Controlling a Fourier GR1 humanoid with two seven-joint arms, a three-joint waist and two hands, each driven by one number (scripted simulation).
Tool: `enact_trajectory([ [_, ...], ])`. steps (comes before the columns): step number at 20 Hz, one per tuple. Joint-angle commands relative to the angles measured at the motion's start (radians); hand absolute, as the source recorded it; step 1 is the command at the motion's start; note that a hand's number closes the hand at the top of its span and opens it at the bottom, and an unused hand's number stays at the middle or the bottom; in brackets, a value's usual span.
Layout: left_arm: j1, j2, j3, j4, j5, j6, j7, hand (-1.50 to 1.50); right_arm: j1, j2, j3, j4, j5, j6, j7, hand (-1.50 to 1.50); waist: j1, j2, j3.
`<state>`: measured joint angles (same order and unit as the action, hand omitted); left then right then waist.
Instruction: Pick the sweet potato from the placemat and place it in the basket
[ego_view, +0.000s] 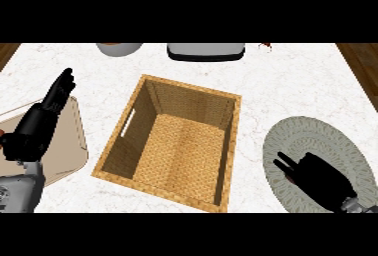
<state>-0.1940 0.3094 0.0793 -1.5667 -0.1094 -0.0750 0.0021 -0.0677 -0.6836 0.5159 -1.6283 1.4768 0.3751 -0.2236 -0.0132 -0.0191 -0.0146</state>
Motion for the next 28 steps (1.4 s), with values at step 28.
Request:
enact_trajectory([
  [28,0.034,-0.017,-0.017,-0.064,-0.023,-0.005,0.036,0.00,-0.241,0.507,-0.704,-0.824,-0.968,0.116,0.850,1.50,0.011,0.012,0.013],
])
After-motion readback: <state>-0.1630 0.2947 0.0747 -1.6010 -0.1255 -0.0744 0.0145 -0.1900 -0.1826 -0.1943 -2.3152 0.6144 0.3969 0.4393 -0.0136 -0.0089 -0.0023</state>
